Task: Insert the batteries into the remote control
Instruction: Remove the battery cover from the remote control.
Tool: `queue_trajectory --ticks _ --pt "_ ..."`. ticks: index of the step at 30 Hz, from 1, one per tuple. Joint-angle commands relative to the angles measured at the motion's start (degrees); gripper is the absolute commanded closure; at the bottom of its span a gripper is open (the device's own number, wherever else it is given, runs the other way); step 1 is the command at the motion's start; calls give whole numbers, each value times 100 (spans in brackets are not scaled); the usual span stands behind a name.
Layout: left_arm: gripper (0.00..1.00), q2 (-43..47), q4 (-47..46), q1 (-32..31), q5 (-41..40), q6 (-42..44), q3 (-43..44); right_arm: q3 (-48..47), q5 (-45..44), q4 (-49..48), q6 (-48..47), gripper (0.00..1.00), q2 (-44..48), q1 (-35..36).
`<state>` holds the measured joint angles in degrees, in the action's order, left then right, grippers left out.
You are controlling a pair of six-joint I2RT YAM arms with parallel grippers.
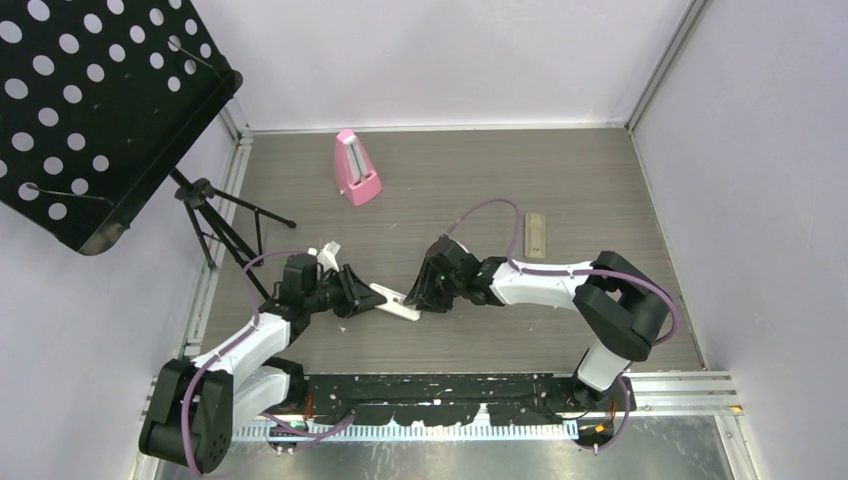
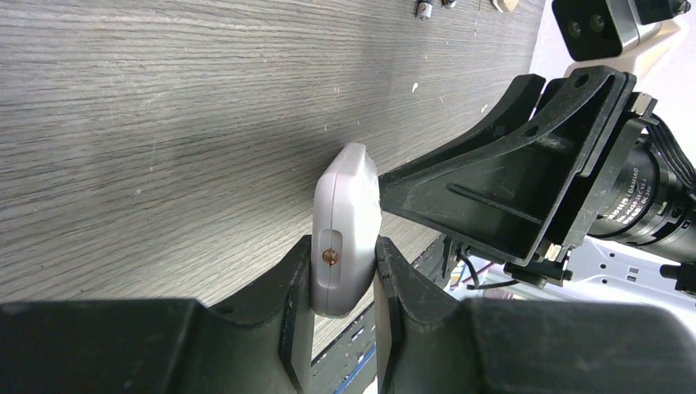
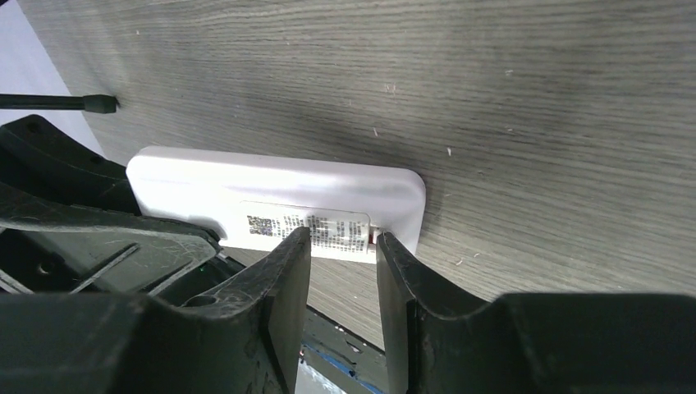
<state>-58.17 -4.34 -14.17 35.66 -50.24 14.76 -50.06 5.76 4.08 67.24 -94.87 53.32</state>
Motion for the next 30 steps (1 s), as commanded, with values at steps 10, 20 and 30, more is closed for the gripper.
queue_trajectory --ticks 10,20,30 --pt "100 -46 179 -6 -156 260 22 -361 -339 252 -220 58 -170 108" --pt "100 -60 154 -6 -100 260 4 -357 -297 156 -175 58 -333 108" --pt "100 -203 70 -14 202 247 -65 275 64 -1689 244 58 -278 108"
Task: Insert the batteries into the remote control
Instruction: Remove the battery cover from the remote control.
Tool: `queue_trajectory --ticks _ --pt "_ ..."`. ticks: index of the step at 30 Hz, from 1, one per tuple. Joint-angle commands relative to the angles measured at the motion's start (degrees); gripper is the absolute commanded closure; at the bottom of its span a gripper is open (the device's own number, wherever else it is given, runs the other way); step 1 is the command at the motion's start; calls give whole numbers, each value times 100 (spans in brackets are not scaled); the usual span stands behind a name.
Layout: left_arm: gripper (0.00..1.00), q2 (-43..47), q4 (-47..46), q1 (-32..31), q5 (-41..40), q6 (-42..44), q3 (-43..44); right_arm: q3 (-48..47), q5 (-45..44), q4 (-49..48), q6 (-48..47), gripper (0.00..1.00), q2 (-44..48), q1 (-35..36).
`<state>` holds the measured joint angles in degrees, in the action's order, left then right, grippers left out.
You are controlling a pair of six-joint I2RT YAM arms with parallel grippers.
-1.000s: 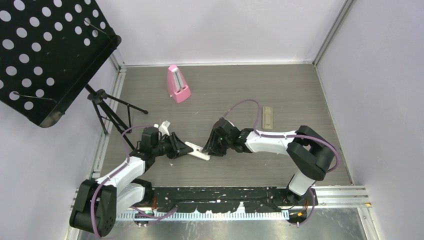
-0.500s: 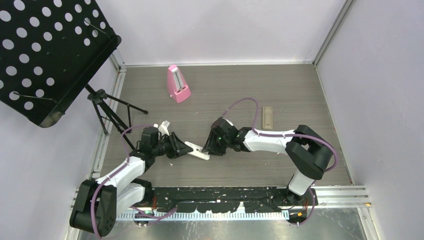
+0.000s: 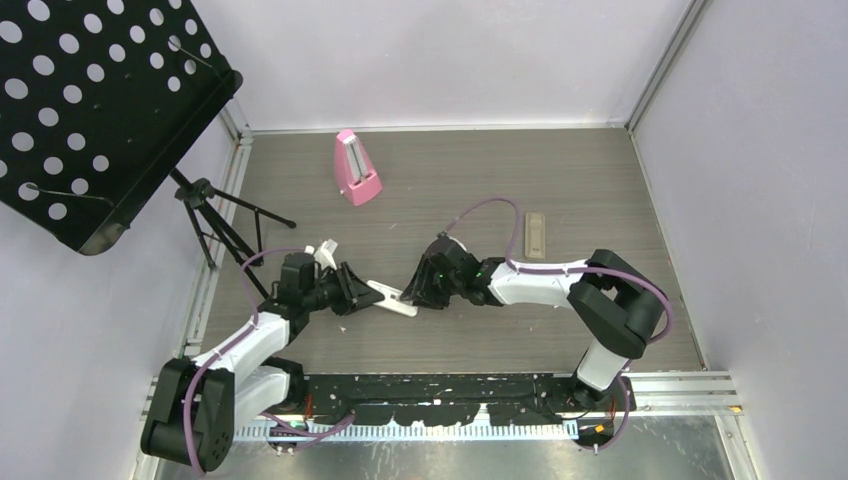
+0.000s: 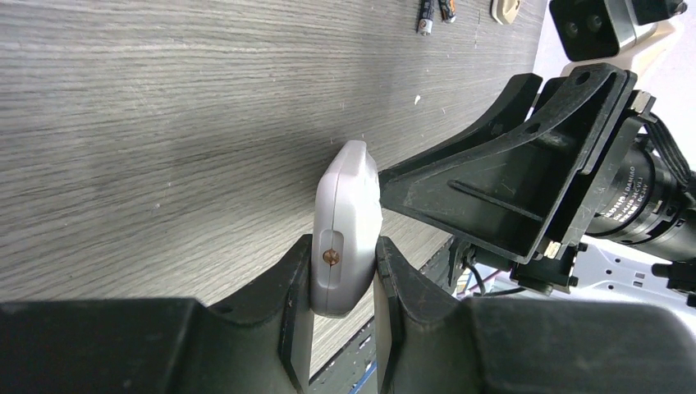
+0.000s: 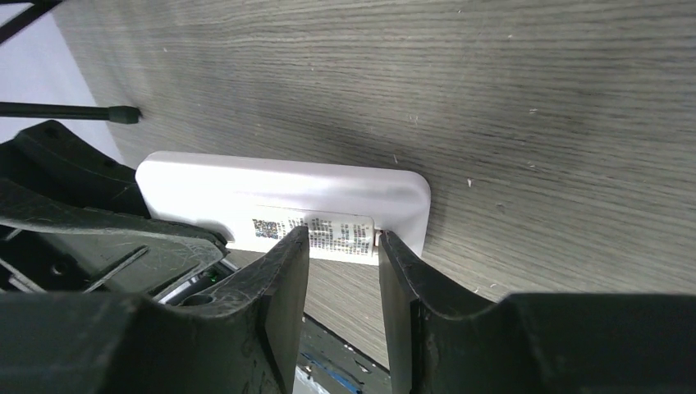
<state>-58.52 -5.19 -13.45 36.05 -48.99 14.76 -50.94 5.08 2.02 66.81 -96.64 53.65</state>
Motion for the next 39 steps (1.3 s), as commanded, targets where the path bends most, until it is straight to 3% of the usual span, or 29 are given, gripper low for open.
queue_trajectory --ticks 1,16,25,39 --pt "100 -201 151 -87 173 114 -74 443 176 -1704 335 58 -83 76" --pt "100 -410 160 -140 76 166 -64 1178 485 -4179 271 62 -264 76" --pt "100 -230 871 -140 -398 447 165 1291 50 -3619 -260 63 380 23" --pt "100 -61 1455 -149 -677 580 497 1421 -722 -2443 -271 64 909 -291"
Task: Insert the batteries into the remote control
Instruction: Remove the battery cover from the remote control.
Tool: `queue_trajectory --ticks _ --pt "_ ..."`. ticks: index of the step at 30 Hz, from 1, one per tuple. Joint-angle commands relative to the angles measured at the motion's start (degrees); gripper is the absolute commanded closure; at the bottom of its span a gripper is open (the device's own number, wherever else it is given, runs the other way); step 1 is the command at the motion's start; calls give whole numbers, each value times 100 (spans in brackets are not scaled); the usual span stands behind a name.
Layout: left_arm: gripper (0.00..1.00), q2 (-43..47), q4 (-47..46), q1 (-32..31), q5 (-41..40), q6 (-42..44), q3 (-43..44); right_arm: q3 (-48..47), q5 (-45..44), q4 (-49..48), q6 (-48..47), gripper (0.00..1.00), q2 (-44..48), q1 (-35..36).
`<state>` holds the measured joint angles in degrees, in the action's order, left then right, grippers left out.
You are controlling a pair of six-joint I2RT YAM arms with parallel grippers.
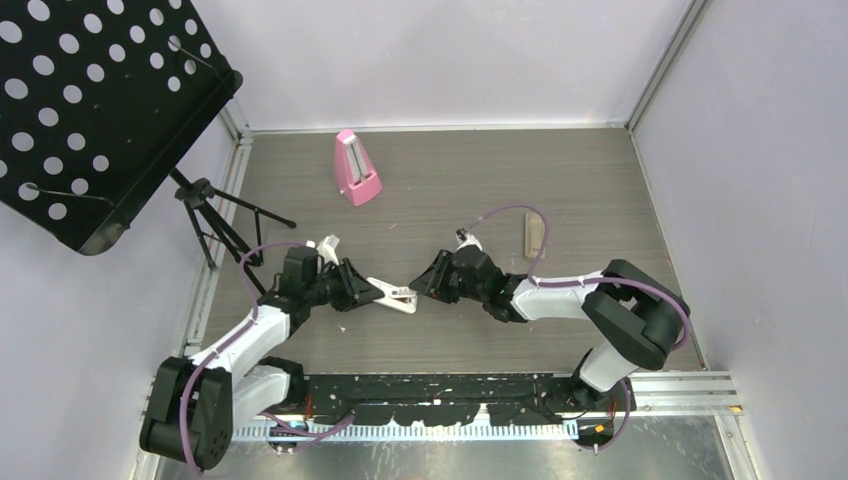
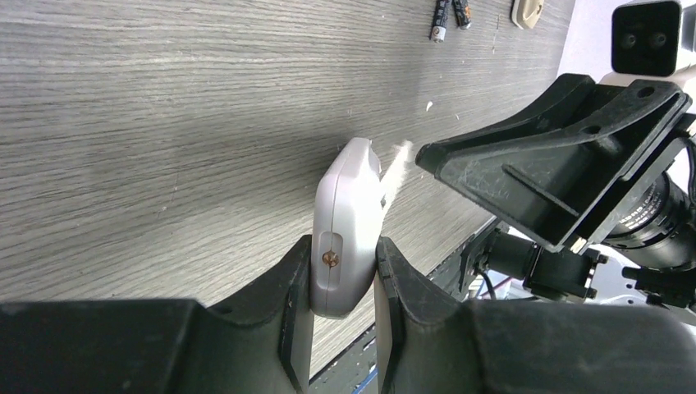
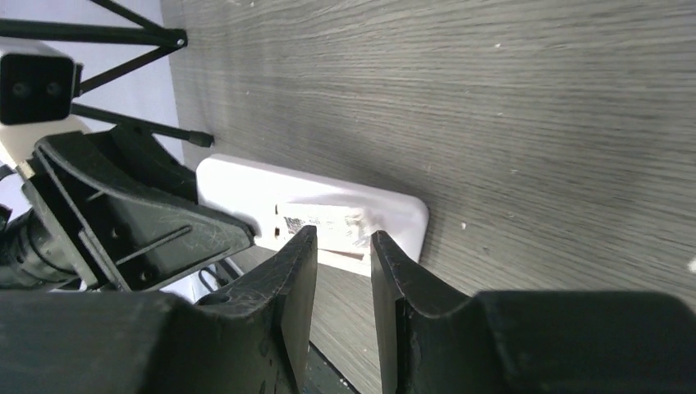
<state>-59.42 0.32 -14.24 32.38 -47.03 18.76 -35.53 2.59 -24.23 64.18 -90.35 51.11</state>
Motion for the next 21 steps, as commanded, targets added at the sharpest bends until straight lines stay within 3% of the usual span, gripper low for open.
queue_trajectory --ticks 1,6,11,14,16,21 --pt "100 60 1053 -70 -354 428 176 -127 -675 401 16 64 357 -40" --pt "100 522 2216 -70 -1069 733 817 -149 -1903 1882 -15 62 1012 -40" --pt "100 758 3119 -70 -1620 1080 1356 -271 -2188 2667 -217 54 1266 -90" --pt "100 785 3188 -63 -1330 1166 1550 -449 -1733 2688 -804 47 1285 -93" --pt "100 811 2997 -70 -708 1156 1605 -620 -1153 2646 -1606 34 1318 -88" --pt "100 759 2551 -71 1080 1309 1867 -839 1153 2299 -3200 17 1633 -93"
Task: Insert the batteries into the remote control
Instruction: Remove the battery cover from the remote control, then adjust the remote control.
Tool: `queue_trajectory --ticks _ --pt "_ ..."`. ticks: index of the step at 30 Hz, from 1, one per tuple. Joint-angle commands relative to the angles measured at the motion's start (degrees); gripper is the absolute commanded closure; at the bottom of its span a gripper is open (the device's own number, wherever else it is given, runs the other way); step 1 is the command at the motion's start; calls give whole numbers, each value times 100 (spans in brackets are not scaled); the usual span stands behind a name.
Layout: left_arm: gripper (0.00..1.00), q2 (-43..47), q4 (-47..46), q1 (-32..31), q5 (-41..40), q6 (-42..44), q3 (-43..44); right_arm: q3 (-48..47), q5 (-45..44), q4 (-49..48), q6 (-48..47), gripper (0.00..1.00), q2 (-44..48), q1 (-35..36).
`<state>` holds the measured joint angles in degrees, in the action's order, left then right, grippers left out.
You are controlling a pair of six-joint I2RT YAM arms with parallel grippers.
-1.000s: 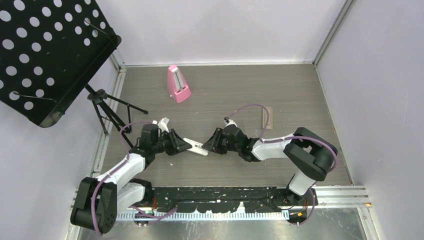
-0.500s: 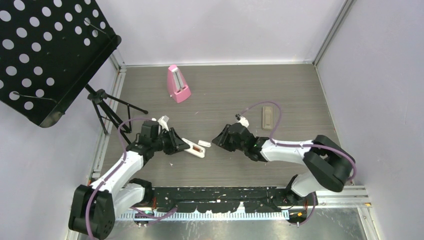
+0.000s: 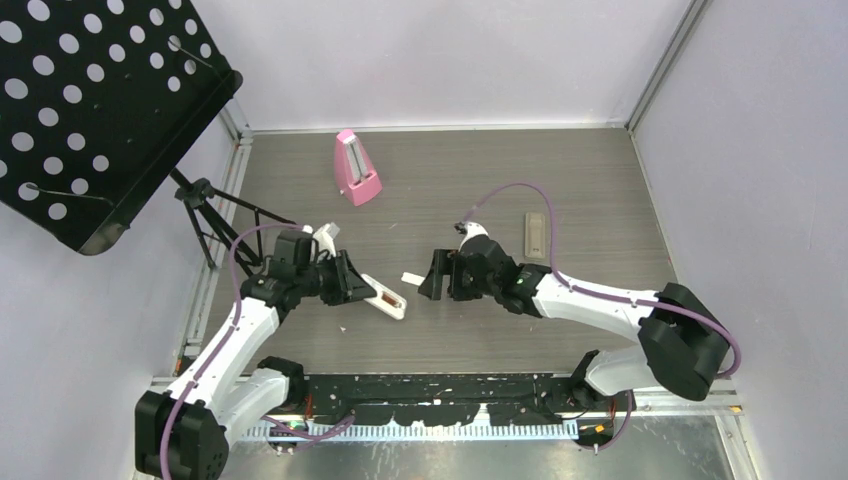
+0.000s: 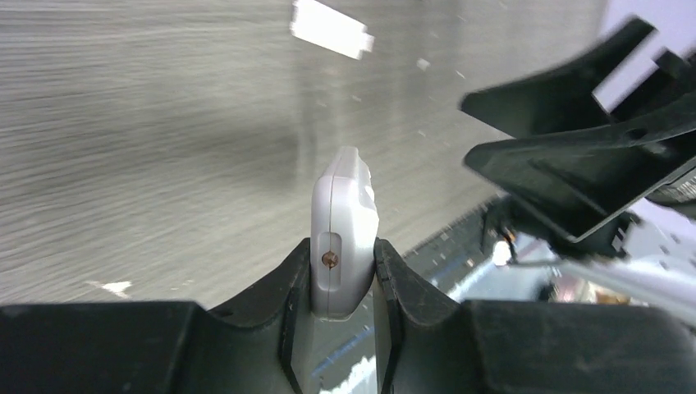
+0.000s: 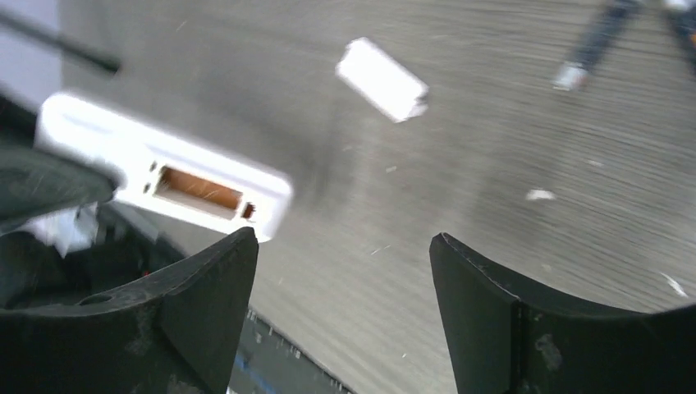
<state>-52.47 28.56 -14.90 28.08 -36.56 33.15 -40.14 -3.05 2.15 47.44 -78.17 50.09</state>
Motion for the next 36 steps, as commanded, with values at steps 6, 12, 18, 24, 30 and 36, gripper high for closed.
queue_trajectory --ticks 6,12,18,24,30,36 --pt "100 -39 -307 -9 2999 546 771 -946 3240 469 -2526 14 461 -6" --pt "100 -18 672 -98 2957 1642 1271 -1023 5199 449 -2524 20 255 1" --pt "100 140 313 -399 3243 1659 1180 -1272 5401 818 -2747 41 67 105" --pt "100 389 -229 -479 3425 1230 1065 -1177 5437 -244 -2022 62 36 116" --pt "83 510 -1497 -479 3385 157 652 -951 5011 -1200 -1391 79 193 116" --pt "61 415 -3075 -479 2930 -1159 83 -862 4529 -1426 -1221 85 314 116"
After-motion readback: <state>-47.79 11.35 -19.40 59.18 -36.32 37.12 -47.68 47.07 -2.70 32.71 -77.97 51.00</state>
